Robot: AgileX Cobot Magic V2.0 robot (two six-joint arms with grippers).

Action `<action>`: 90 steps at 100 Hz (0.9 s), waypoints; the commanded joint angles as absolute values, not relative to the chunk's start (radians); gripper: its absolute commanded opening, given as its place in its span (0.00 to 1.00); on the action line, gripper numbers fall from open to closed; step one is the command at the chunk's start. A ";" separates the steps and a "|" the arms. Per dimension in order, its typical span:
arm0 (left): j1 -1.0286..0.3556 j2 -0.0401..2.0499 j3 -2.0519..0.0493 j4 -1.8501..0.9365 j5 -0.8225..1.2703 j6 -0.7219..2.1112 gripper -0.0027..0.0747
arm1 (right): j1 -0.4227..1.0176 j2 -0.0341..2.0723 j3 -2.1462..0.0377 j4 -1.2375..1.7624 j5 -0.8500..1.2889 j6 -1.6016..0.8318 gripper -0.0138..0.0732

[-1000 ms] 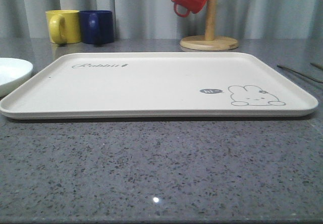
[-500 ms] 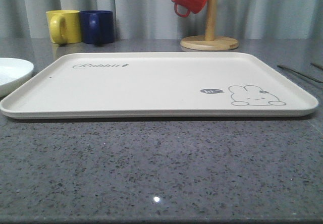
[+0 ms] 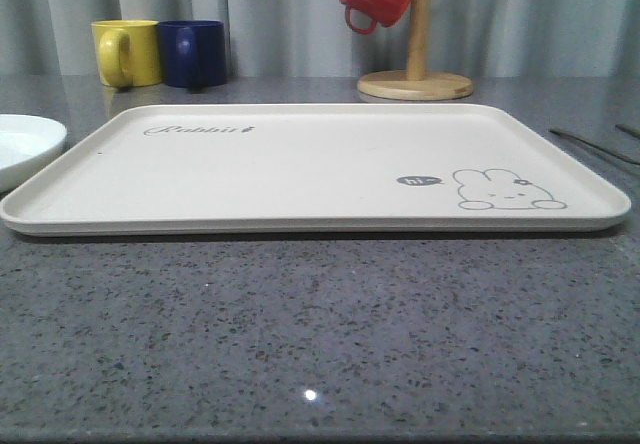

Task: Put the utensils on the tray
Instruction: 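Move the left gripper over the white plate, then grasp the rim of the white plate with the left gripper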

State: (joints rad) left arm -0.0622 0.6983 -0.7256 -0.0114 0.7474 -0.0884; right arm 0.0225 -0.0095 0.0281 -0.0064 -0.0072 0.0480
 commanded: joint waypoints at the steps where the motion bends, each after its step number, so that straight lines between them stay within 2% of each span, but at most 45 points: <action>1: -0.059 0.710 -0.762 -0.010 0.701 -0.096 0.03 | 0.015 -0.028 0.028 -0.010 -0.092 0.040 0.08; 9: -0.059 0.712 -0.762 -0.010 0.718 -0.093 0.13 | 0.015 -0.028 0.028 -0.010 -0.092 0.040 0.08; 21: -0.059 0.712 -0.762 -0.010 0.739 -0.093 0.43 | 0.015 -0.028 0.028 -0.010 -0.092 0.040 0.08; 26: -0.059 0.712 -0.762 -0.010 0.735 -0.093 0.52 | 0.015 -0.028 0.028 -0.010 -0.092 0.040 0.08; 31: -0.059 0.712 -0.762 -0.010 0.735 -0.093 0.57 | 0.015 -0.028 0.028 -0.010 -0.092 0.040 0.08; 47: -0.059 0.723 -0.775 0.014 0.710 -0.108 0.58 | 0.015 -0.028 0.028 -0.010 -0.092 0.040 0.08; 55: -0.059 0.764 -0.820 0.097 0.751 -0.223 0.58 | 0.015 -0.028 0.028 -0.010 -0.092 0.040 0.08; 90: -0.046 1.133 -1.091 0.188 0.819 -0.275 0.58 | 0.015 -0.028 0.028 -0.010 -0.092 0.040 0.08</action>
State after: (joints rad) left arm -0.0579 1.0724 -1.0100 0.1691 0.8535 -0.2611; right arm 0.0225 -0.0095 0.0281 -0.0064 -0.0072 0.0480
